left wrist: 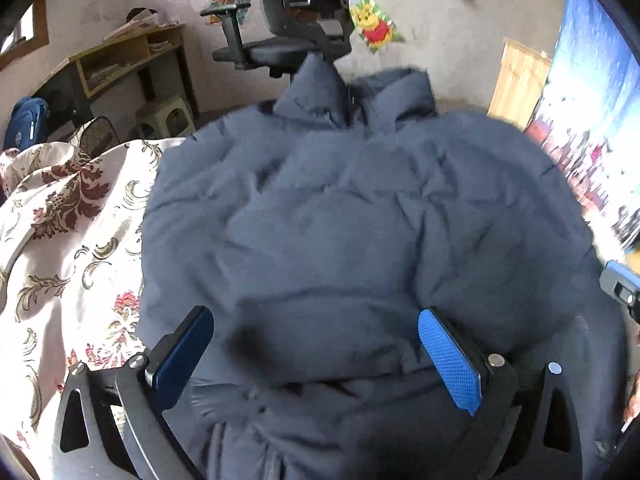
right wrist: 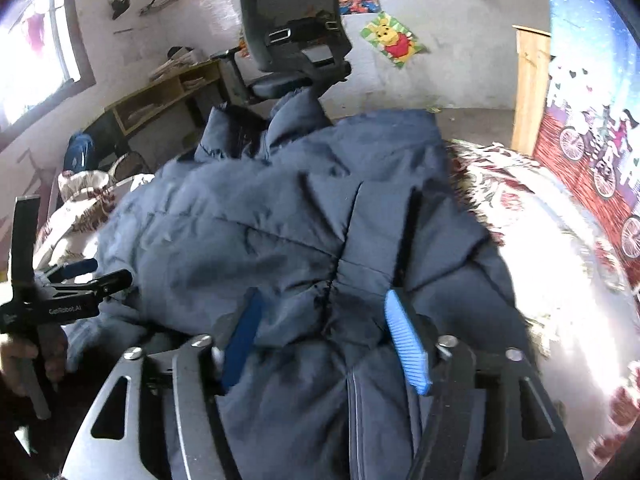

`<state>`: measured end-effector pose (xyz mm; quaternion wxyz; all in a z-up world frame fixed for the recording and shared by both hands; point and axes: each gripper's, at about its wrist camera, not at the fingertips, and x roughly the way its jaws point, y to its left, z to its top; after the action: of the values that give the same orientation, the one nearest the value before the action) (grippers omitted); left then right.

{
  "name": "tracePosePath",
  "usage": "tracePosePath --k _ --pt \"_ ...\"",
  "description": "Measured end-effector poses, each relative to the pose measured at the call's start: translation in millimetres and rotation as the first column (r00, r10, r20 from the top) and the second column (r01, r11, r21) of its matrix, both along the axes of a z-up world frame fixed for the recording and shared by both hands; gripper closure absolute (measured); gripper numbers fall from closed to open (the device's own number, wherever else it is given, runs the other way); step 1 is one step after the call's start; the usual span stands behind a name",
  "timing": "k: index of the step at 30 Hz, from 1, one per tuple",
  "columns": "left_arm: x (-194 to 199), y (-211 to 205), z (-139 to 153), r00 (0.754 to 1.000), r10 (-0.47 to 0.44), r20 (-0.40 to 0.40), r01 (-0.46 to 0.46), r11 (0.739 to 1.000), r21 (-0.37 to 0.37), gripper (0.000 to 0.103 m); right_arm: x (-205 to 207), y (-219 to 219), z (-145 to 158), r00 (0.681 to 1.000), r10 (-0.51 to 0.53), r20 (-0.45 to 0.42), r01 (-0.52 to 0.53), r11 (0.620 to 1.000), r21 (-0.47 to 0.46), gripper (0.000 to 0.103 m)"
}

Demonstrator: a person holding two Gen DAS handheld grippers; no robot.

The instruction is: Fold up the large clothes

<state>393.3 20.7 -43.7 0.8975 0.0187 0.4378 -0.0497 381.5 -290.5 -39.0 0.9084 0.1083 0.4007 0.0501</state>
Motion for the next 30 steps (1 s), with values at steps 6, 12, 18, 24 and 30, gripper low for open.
tracePosePath --k 6,12,18,24,30 --pt "-4 51 51 0.999 -0.035 0.006 0.035 0.994 -0.106 0.0 -7 1 67 0.996 0.003 -0.088 -0.001 1.0 0.03 0.017" --pt "20 96 97 0.999 -0.03 0.011 0.03 0.997 -0.071 0.0 28 14 106 0.987 0.038 -0.157 -0.033 0.999 0.034 0.013" --pt "60 111 121 1.0 -0.011 0.01 0.013 0.987 -0.16 0.0 83 26 122 0.982 0.052 -0.184 -0.045 0.998 0.042 0.013" --pt "106 100 141 0.998 0.023 0.056 -0.014 0.987 -0.163 0.0 165 40 123 0.976 0.097 -0.194 -0.098 0.995 0.005 0.013" --pt "187 63 123 0.993 0.103 0.06 -0.095 0.987 -0.132 0.0 256 46 95 0.969 0.185 -0.163 -0.189 0.982 -0.009 0.013"
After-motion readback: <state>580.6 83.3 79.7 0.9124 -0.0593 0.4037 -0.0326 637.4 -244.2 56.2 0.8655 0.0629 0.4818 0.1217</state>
